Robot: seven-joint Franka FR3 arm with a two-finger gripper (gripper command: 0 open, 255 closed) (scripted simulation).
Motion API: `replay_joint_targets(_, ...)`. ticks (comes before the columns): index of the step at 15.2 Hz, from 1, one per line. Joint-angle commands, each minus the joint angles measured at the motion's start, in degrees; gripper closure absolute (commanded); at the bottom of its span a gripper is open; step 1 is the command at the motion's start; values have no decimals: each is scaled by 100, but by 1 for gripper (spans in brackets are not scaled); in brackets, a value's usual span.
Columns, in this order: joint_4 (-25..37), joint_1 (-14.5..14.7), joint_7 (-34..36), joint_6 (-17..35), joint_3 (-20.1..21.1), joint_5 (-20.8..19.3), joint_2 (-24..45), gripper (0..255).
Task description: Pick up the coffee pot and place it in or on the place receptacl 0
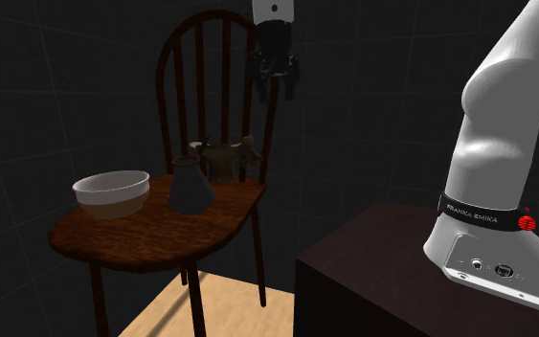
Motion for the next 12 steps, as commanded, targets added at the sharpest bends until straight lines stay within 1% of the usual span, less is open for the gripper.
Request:
replay_joint_targets(1,151,5,305,281,199,-33,407,0)
replay_joint_targets(6,769,25,1093,739,611,-345,1481,0)
replay_joint_targets(9,1234,88,1599,930,783,-659,2173,0)
replay_joint_targets(12,1774,215,2103,1042,878,-1033,2888,0)
